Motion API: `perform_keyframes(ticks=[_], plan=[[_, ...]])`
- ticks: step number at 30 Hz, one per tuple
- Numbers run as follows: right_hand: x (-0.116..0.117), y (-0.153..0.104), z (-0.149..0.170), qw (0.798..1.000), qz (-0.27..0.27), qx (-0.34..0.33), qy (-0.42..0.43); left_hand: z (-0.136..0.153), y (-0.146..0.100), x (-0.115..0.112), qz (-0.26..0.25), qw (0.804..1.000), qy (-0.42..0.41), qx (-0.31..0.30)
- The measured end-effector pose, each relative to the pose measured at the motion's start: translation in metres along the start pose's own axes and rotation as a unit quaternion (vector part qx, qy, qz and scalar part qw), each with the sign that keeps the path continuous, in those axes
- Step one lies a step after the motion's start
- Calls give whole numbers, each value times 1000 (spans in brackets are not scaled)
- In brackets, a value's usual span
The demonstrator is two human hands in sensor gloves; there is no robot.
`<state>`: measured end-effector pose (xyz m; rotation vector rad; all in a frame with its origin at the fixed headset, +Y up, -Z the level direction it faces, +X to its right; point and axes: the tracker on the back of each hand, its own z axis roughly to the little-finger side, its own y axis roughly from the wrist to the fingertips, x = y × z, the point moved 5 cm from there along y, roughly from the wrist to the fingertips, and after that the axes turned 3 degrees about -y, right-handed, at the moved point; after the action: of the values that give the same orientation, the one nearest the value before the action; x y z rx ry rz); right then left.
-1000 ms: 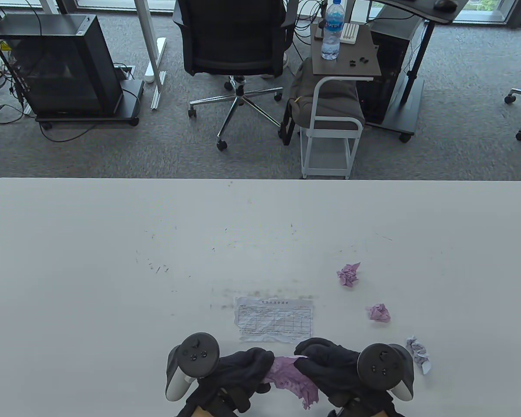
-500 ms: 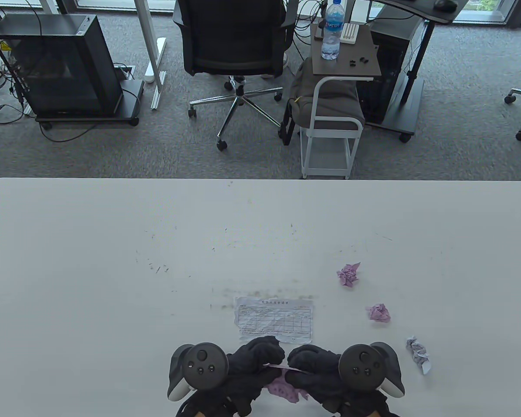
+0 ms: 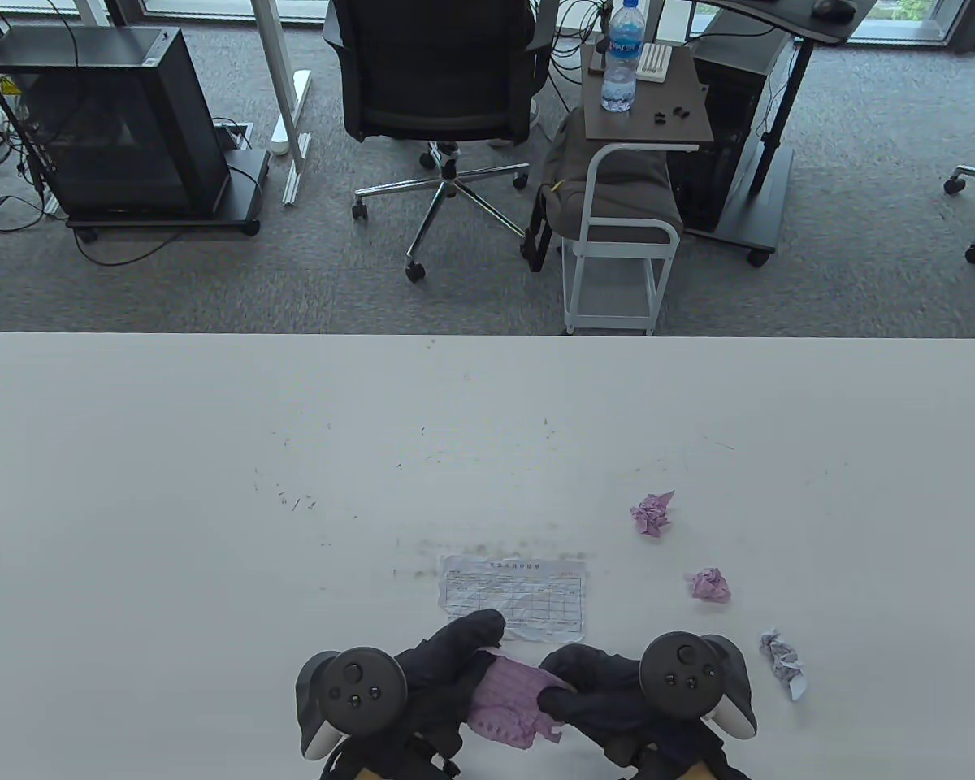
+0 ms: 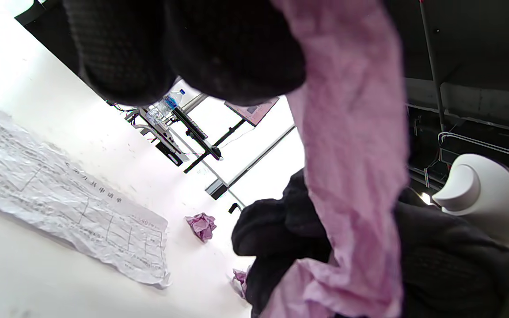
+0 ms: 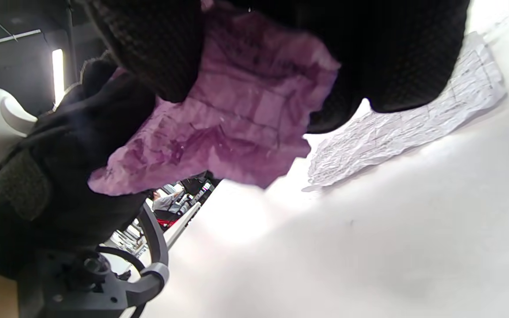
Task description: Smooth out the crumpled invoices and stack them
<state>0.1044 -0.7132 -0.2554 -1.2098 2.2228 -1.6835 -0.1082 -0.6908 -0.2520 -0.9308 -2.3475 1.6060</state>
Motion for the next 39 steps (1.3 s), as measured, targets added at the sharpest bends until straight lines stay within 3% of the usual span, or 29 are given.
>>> perform_keyframes(ticks=[3,8,11,17,19,24,27,31,33,39], plan=[[-1,0,-1,1000,6,-4,30,4,-1,4,-12,1000,-3,10],[-1,0,1,1000,13,7,7,16,-2,8,-28,999,9,38],[0,-1,6,999,13,28,8,26,-2,3,-11,998,9,67],[2,-4,26,991,14,102,-86,45,-1,-20,78,989,67,103],[9,-3,32,985,-18,119,-120,49,-1,-31,120,981,105,114],[34,3,40,966,-82,147,-196,57,0,-59,215,932,254,144],[42,5,42,955,-101,157,-232,59,-1,-64,237,913,293,152],[49,6,47,943,-120,174,-257,54,0,-60,211,932,259,139],[49,6,48,942,-118,176,-262,50,1,-63,222,936,248,115],[52,6,52,936,-121,188,-274,48,-2,-83,290,920,244,104]])
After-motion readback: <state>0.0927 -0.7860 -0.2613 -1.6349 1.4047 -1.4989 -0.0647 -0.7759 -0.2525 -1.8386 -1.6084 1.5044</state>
